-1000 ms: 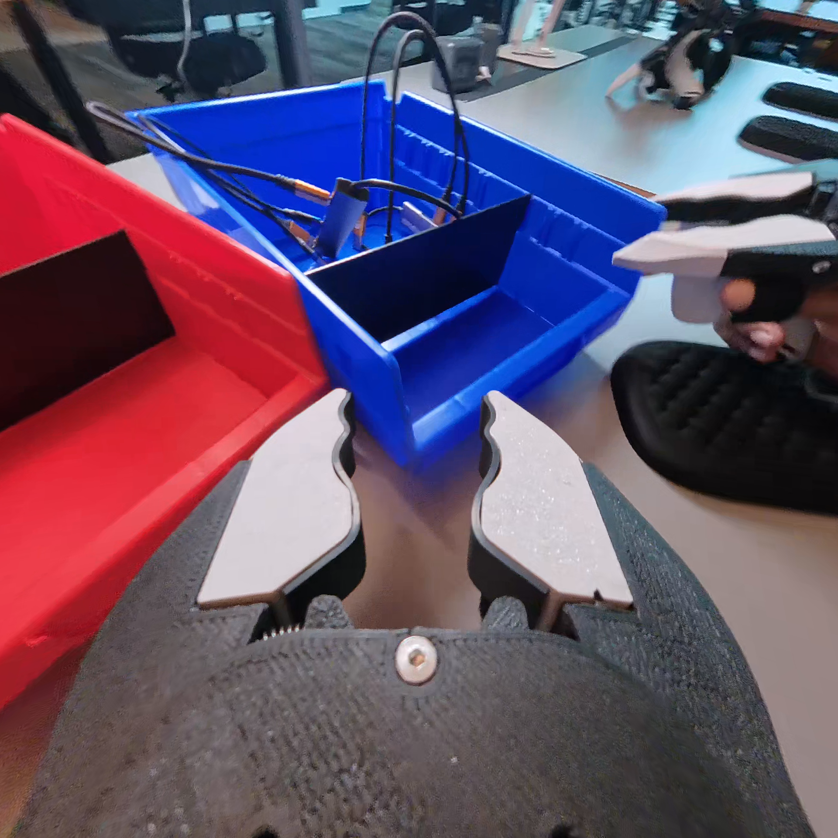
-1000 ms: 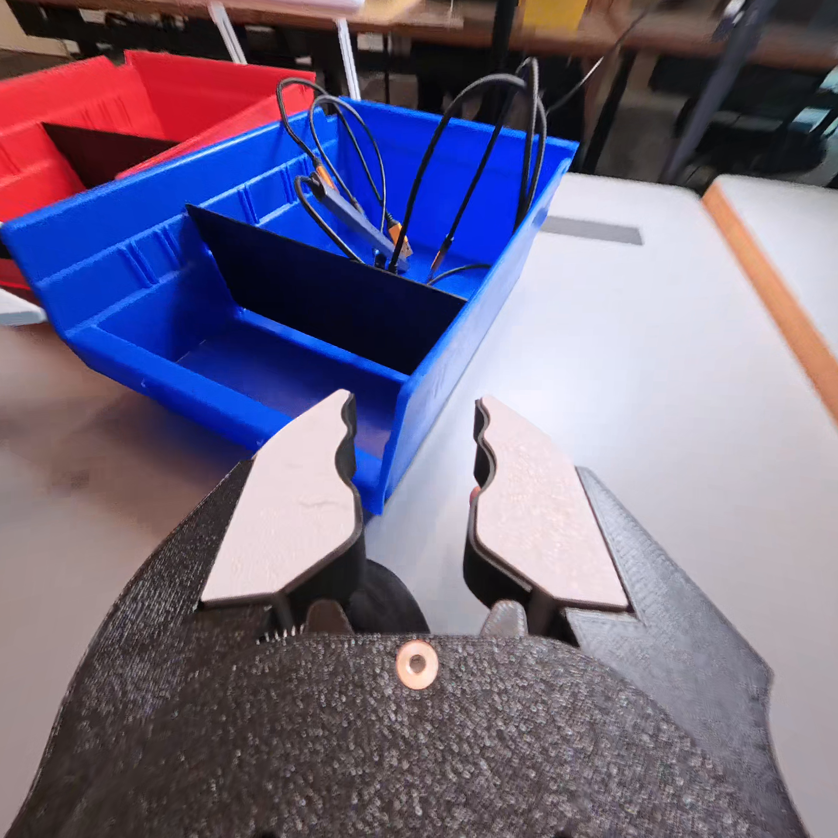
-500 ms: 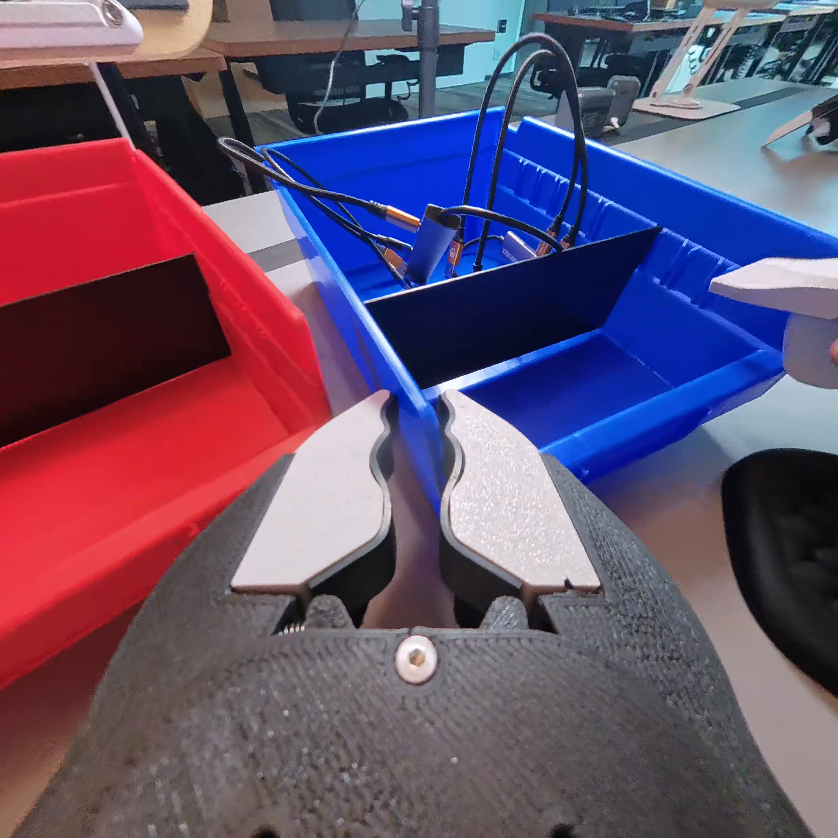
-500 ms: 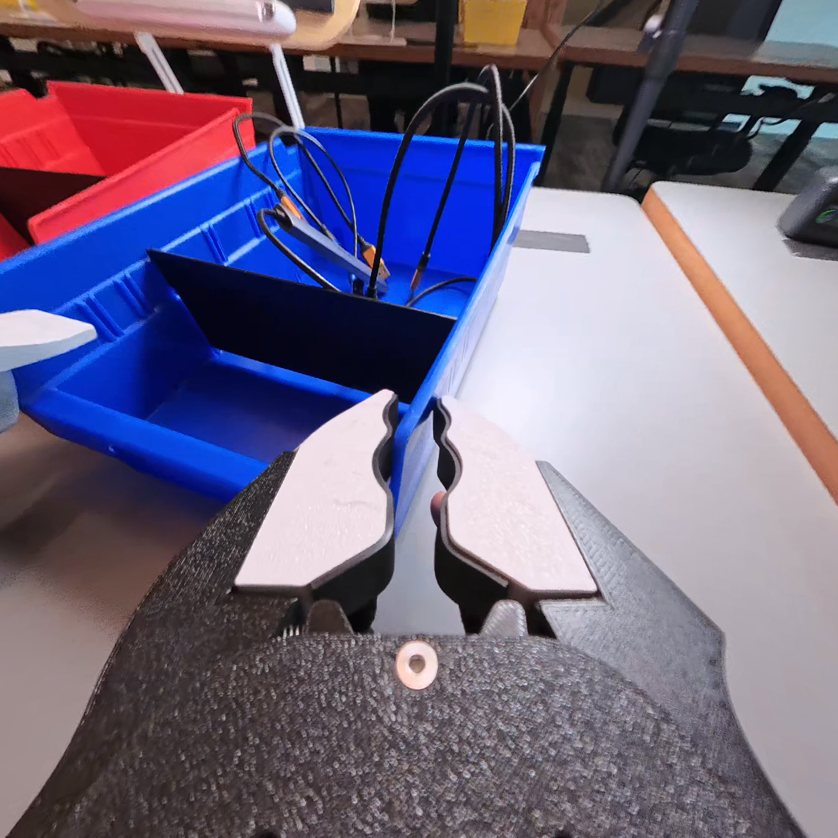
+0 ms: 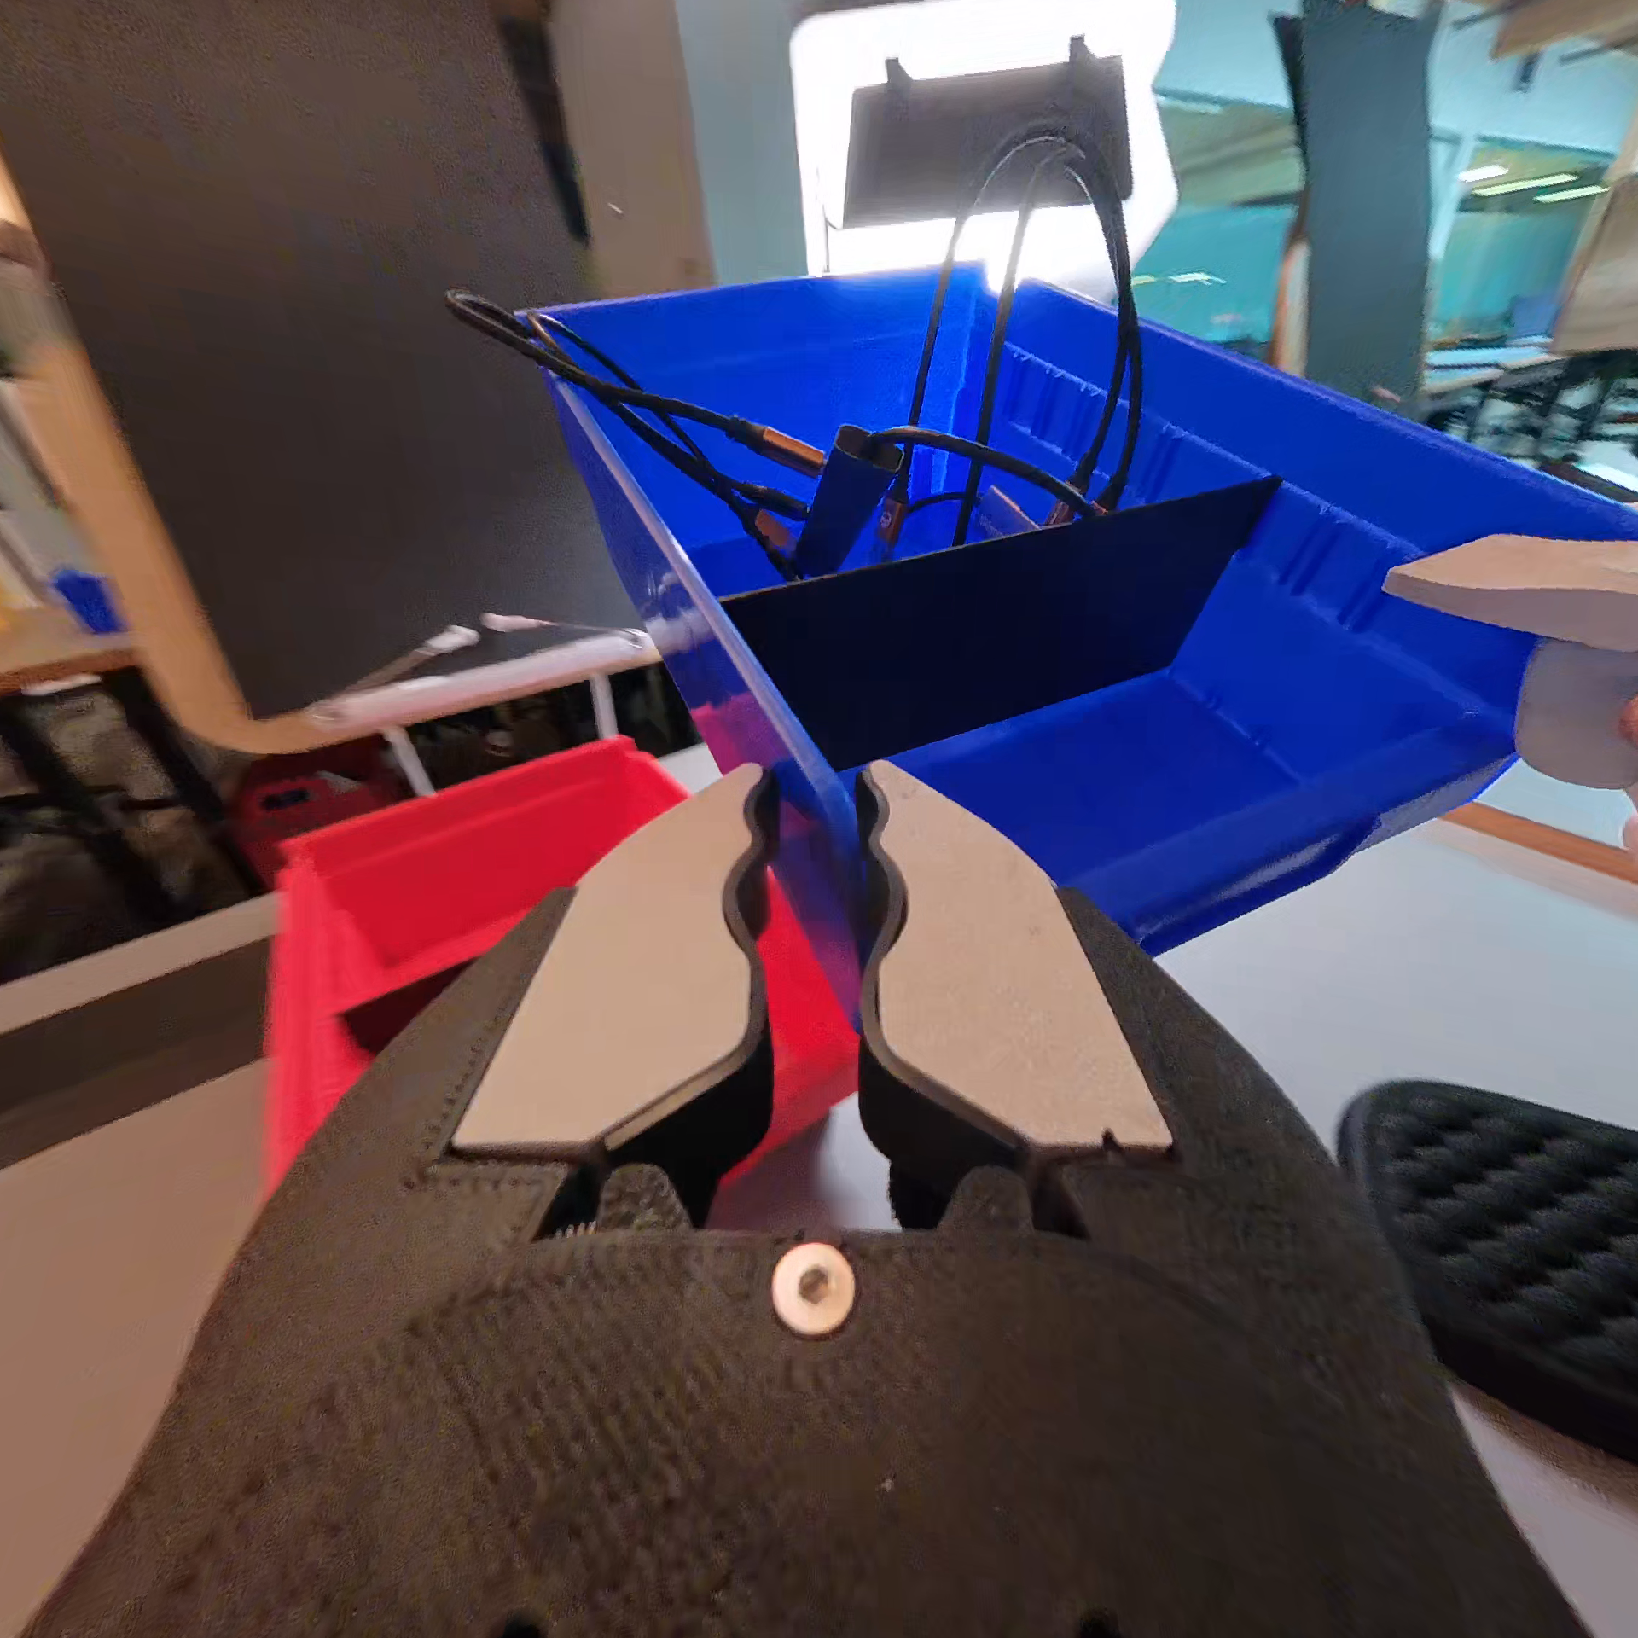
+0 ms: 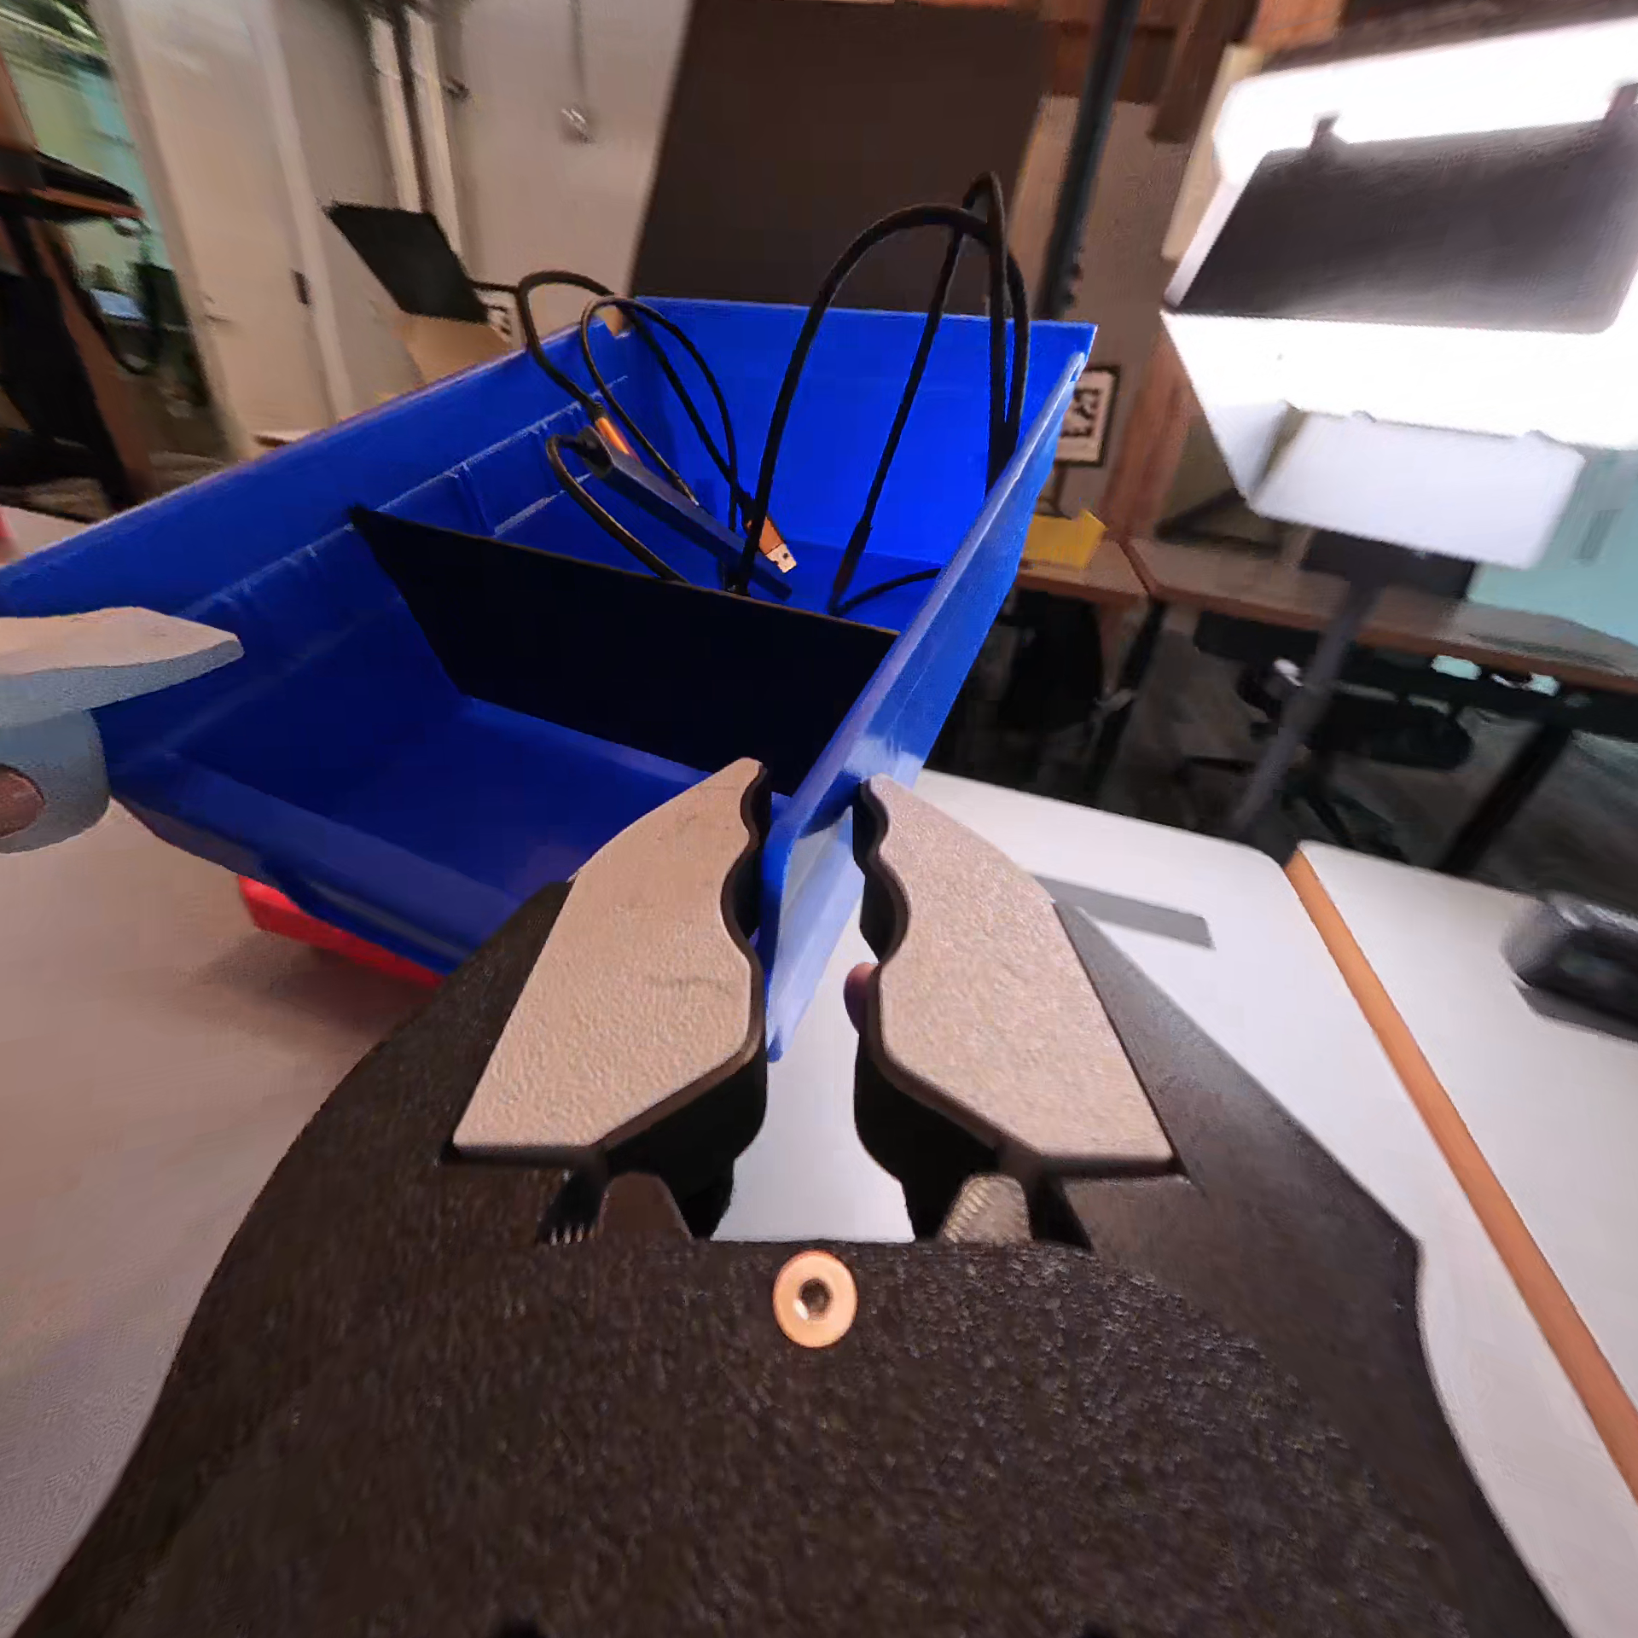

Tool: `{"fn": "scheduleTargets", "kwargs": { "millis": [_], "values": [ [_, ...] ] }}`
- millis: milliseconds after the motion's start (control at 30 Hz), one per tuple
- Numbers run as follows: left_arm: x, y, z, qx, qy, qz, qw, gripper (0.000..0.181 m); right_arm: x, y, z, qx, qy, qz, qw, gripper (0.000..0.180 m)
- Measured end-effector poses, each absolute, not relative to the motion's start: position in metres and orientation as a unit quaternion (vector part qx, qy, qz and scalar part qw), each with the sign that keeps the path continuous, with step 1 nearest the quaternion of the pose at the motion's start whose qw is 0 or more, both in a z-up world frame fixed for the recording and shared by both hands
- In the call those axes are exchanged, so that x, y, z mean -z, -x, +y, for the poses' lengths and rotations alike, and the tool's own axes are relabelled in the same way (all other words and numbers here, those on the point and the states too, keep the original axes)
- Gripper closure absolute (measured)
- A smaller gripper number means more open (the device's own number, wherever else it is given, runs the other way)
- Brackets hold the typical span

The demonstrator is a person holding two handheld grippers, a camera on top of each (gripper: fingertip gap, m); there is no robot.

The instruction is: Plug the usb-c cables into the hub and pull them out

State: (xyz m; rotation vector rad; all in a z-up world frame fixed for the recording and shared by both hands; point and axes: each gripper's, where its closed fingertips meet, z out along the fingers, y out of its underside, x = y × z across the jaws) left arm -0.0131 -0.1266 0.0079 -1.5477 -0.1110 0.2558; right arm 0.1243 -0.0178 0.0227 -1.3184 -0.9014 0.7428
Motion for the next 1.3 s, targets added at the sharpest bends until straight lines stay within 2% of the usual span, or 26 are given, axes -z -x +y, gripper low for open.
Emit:
{"fn": "scheduleTargets", "kwargs": {
  "millis": [133, 300, 467, 633, 833, 967, 1067, 1133, 1200, 1300],
  "values": [
    [-0.036, 0.068, -0.194, -0.185, 0.669, -0.108, 0.712, 0.165, -0.043, -0.047, -0.063, -0.378, 0.537, -0.437, 0.615, 0.163],
    [-0.034, 0.138, -0.289, -0.249, 0.650, -0.194, 0.692, 0.166, -0.023, 0.053, -0.137, -0.428, 0.505, -0.512, 0.547, 0.162],
    [0.007, 0.200, -0.356, -0.269, 0.653, -0.268, 0.655, 0.168, 0.019, 0.131, -0.194, -0.446, 0.505, -0.558, 0.485, 0.161],
    [0.064, 0.242, -0.386, -0.258, 0.671, -0.311, 0.622, 0.169, 0.081, 0.176, -0.219, -0.440, 0.530, -0.582, 0.432, 0.161],
    [0.133, 0.269, -0.388, -0.216, 0.704, -0.352, 0.578, 0.170, 0.148, 0.194, -0.225, -0.419, 0.559, -0.605, 0.383, 0.159],
    [0.155, 0.276, -0.383, -0.178, 0.727, -0.361, 0.556, 0.167, 0.159, 0.195, -0.223, -0.384, 0.541, -0.634, 0.399, 0.158],
    [0.147, 0.271, -0.383, -0.144, 0.738, -0.333, 0.569, 0.154, 0.142, 0.170, -0.226, -0.389, 0.506, -0.664, 0.389, 0.158],
    [0.127, 0.271, -0.395, -0.194, 0.736, -0.303, 0.573, 0.145, 0.128, 0.146, -0.219, -0.375, 0.472, -0.695, 0.391, 0.152],
    [0.107, 0.261, -0.396, -0.242, 0.752, -0.238, 0.566, 0.146, 0.123, 0.126, -0.197, -0.341, 0.449, -0.727, 0.391, 0.149],
    [0.102, 0.229, -0.368, -0.208, 0.809, -0.118, 0.538, 0.151, 0.139, 0.107, -0.155, -0.239, 0.422, -0.791, 0.373, 0.145]
  ]
}}
